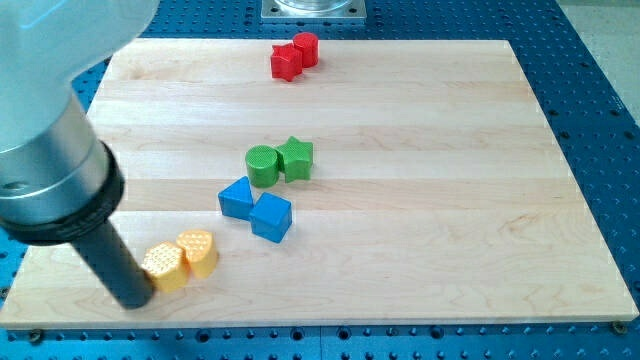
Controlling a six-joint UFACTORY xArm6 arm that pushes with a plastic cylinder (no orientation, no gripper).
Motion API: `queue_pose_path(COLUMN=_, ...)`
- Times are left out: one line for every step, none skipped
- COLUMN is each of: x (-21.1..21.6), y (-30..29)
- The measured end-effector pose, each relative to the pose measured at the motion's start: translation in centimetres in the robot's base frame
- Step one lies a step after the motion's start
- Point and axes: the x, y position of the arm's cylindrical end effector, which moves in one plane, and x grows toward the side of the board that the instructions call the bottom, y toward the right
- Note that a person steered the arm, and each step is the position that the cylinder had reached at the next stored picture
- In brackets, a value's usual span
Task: Push the blue blocks to the bottom right of the green star
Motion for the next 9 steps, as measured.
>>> queue_pose_path(x=-2.1, y=-0.6)
queue_pose_path(x=-6.9, y=-3.3)
queue_pose_path(x=-11.1, y=-0.8)
queue_pose_path(x=-11.6, y=3.6)
queue_pose_path(x=-10.7, y=9.2)
queue_pose_path(x=-9.9, y=12.1)
queue_pose_path(x=-9.7, y=14.9)
queue_pose_path(x=-7.5, y=11.1)
queue_pose_path(x=-5.7, y=12.0)
